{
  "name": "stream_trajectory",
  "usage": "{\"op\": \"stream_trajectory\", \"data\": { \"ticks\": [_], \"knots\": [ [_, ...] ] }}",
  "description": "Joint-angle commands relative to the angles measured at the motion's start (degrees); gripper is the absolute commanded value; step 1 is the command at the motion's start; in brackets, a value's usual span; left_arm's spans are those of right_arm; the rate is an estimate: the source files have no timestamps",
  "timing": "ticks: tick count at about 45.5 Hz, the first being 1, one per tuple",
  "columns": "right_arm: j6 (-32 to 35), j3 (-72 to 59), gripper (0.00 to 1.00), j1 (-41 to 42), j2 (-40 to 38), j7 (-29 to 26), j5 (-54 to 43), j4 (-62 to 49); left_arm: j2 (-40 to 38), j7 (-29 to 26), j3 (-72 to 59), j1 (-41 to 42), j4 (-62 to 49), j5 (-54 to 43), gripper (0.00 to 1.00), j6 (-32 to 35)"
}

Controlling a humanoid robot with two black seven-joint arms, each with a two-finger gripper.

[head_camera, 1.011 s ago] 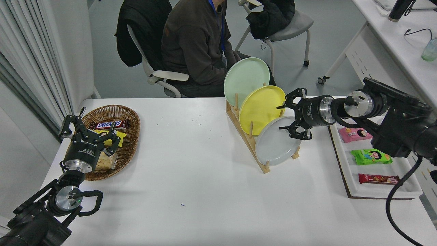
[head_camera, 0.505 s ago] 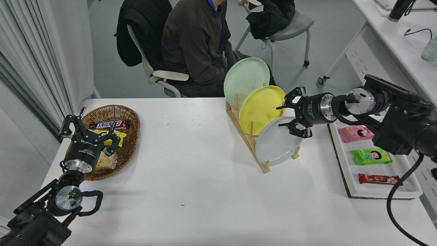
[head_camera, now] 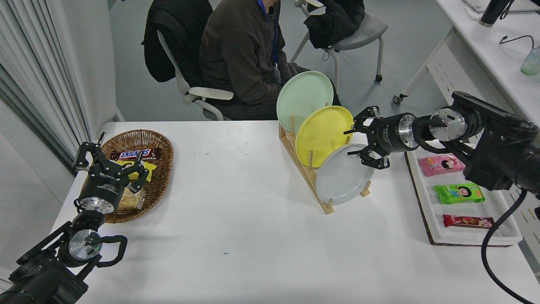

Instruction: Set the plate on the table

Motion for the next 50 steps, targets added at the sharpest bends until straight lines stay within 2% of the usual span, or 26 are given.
{"op": "stream_trajectory", "data": {
  "ticks": [1, 15, 25, 50],
  "knots": [
    [1.53, 0.20, 0.52, -0.60, -0.06, 2.48, -1.60, -0.42, 0.00, -0.01, 0.00, 0.00, 0.00, 0.00, 0.98, -0.05],
    [2.06, 0.20, 0.50, -0.95, -0.06, 2.74, -2.22, -0.51, 0.00, 0.07, 0.00, 0.00, 0.00, 0.00, 0.98, 0.04],
    [1.27, 0.82, 0.39, -1.92, 0.12, 2.57, -0.64, -0.60, 0.00, 0.08, 0.00, 0.00, 0.00, 0.00, 0.98, -0.05],
    [1.18, 1.61, 0.39, -3.15, -0.41, 2.30, 2.61, -0.42, 0.00, -0.01, 0.00, 0.00, 0.00, 0.00, 0.98, 0.04]
  ]
}}
